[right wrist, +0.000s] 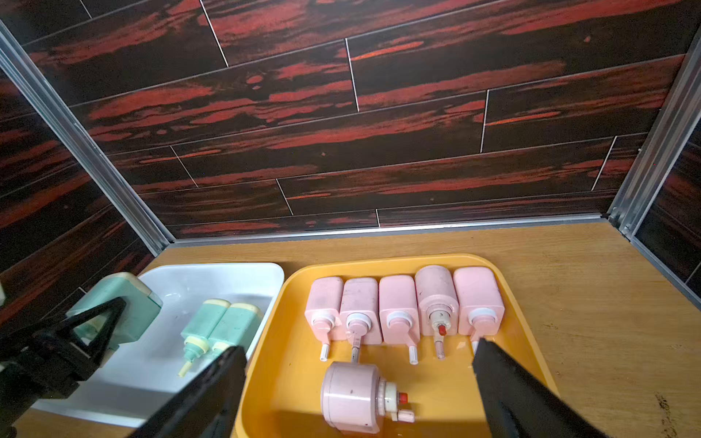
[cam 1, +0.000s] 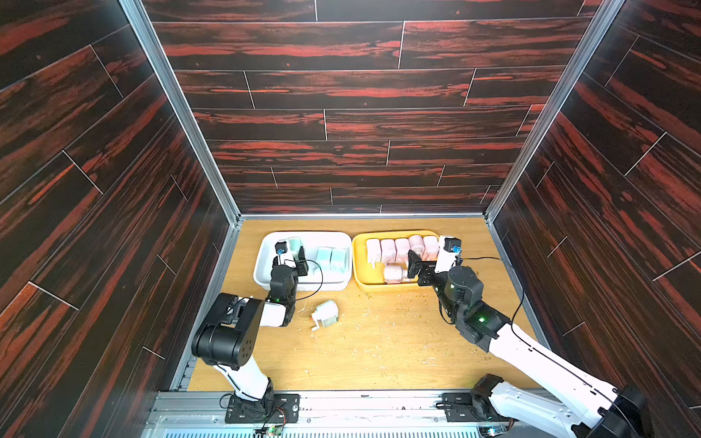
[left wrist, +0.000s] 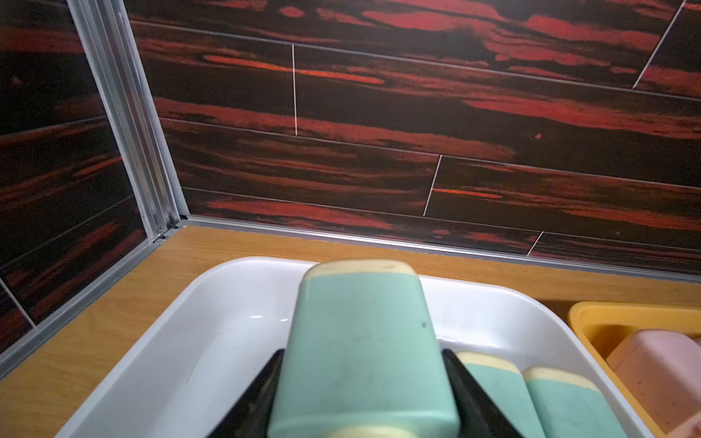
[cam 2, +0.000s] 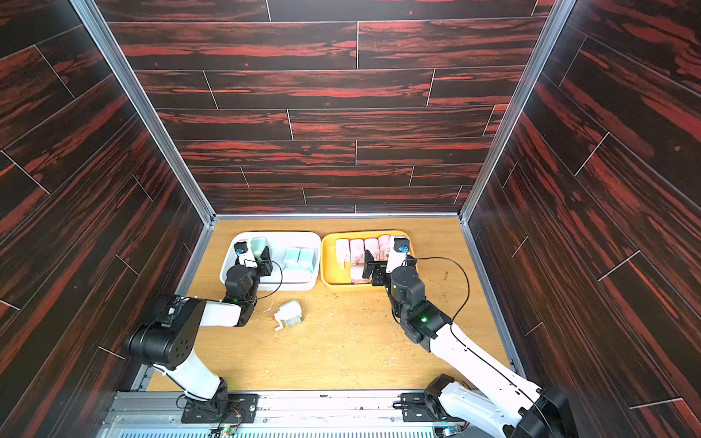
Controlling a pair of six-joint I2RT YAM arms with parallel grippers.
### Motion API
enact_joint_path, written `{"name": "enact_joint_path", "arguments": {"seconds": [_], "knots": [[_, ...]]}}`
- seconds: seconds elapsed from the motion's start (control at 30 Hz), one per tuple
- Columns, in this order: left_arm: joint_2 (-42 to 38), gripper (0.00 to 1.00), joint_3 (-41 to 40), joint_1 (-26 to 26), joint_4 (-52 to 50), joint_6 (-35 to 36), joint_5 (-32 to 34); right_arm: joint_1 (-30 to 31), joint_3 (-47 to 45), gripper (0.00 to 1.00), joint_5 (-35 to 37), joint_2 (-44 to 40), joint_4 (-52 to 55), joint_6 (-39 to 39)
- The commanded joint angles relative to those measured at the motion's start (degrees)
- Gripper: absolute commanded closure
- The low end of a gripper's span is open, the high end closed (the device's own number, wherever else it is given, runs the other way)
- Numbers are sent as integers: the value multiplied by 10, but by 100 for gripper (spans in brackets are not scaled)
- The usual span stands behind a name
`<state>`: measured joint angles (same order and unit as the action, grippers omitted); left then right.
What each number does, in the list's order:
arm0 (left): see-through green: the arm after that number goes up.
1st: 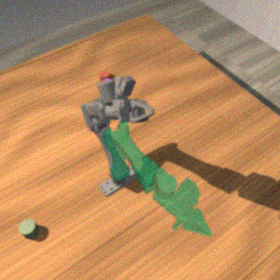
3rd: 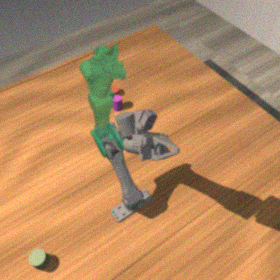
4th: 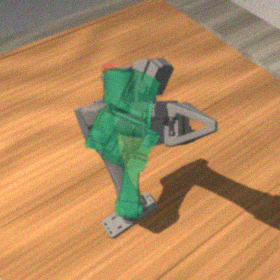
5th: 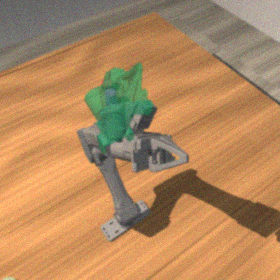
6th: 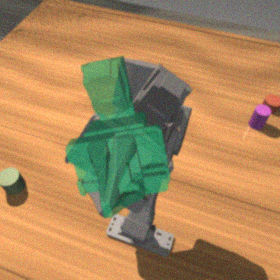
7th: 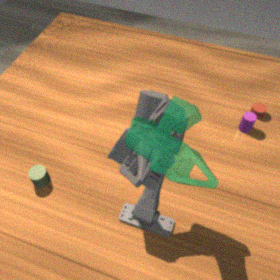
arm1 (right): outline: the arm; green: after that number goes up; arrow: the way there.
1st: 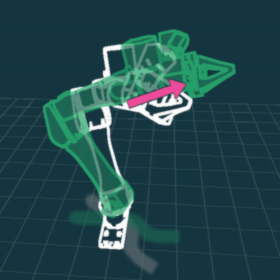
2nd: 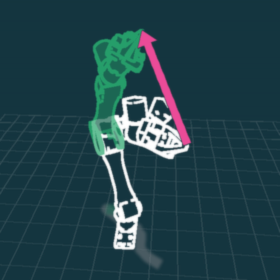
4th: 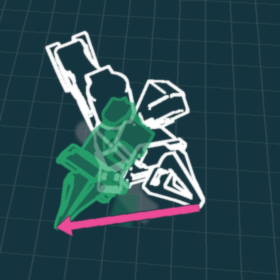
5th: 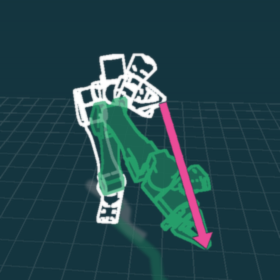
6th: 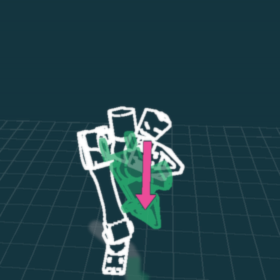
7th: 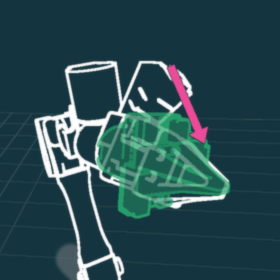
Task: Place the pencil sharpeners by color into the storage box
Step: Place the pencil sharpener in the storage box.
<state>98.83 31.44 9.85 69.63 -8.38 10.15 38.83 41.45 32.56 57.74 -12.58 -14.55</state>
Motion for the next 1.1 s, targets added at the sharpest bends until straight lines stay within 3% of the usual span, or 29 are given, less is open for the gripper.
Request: {"name": "enact_joint_path", "arguments": {"seconds": [0.0,0.27,0.73,0.93,1.07], "knots": [[12,100,18,-1,81,-9,-36,1,-5,2,8,-6,11,-6],[86,100,37,-9,111,-36,-97,2,-8,2,7,-10,24,-11],[119,100,36,-9,111,-44,-76,2,-8,2,6,-21,46,-15],[111,81,19,-8,111,-26,-86,1,-4,2,1,-25,51,-14],[112,63,21,-8,111,-21,-100,2,-2,2,2,-30,55,-11]]}}
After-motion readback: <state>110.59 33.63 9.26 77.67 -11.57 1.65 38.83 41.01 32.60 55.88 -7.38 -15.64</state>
